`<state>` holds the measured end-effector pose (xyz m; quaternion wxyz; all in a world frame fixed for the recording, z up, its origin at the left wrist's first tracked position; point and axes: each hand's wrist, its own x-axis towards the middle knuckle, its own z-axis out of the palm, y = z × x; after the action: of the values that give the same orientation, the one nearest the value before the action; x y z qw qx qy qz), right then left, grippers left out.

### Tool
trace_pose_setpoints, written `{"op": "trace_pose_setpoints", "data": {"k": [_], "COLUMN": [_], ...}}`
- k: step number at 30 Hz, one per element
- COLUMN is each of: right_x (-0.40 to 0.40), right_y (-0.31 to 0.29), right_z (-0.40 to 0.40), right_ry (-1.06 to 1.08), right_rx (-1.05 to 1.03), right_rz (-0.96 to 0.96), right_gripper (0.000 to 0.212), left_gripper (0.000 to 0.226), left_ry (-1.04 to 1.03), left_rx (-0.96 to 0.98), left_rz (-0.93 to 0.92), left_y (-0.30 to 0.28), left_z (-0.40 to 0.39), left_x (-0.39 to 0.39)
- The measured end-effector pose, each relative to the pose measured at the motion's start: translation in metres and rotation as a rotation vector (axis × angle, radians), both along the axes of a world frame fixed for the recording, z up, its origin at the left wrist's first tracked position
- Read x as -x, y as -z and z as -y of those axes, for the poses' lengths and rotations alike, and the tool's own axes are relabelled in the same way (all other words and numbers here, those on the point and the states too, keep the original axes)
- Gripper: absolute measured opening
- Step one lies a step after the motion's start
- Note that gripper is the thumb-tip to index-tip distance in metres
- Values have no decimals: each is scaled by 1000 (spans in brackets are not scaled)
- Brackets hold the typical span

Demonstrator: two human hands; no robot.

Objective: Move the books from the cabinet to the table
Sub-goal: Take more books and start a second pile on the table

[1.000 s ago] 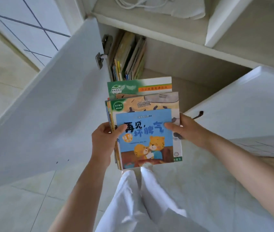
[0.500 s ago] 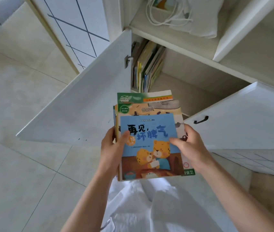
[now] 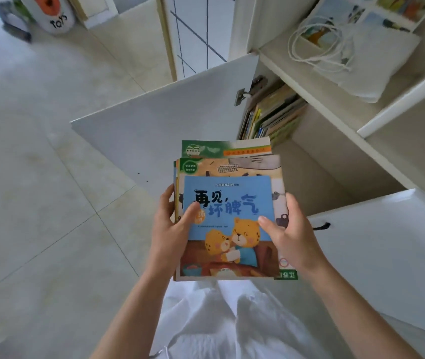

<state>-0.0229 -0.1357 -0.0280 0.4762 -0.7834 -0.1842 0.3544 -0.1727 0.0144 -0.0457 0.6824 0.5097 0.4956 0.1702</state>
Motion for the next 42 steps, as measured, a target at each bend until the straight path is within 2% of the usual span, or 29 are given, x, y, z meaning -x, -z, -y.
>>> {"op": "trace_pose_setpoints", "data": {"k": [4, 6, 9, 13, 19, 21, 27, 30, 37, 42], "right_x": [2, 8, 20, 52, 126, 156, 270, 336, 479, 558], "right_y": [3, -3, -2, -4, -6, -6, -3, -1, 6, 10], "right_z": [8, 7, 3, -8, -13, -13, -3, 11, 42, 55], "right_ry": [-180, -262, -414, -556, -796, -902, -1184, -1296, -1513, -1664], "right_rx": [-1, -5, -24, -77, -46, -73, -124, -156, -106, -119], "right_rz": [44, 39, 32, -53, -63, -69, 97, 118, 94, 52], "right_gripper": [42, 34, 37, 51, 67, 65, 69, 69, 87, 70], "left_gripper": [62, 68, 73, 72, 66, 66, 66, 67, 68, 67], "left_ry": [-174, -273, -420, -595, -869, -961, -1207, -1312, -1540, -1691], "left_rx": [-29, -34, -43, -48, -90, -102, -128, -136, -148, -152], "left_rz": [-5, 0, -11, -26, -49, -50, -60, -65, -141, -180], "left_y": [0, -2, -6, -9, -17, -18, -16, -18, -16, -17], "left_z": [39, 56, 80, 108, 155, 174, 241, 278, 351, 383], "left_x": [26, 42, 69, 110, 185, 212, 306, 361, 472, 530]}}
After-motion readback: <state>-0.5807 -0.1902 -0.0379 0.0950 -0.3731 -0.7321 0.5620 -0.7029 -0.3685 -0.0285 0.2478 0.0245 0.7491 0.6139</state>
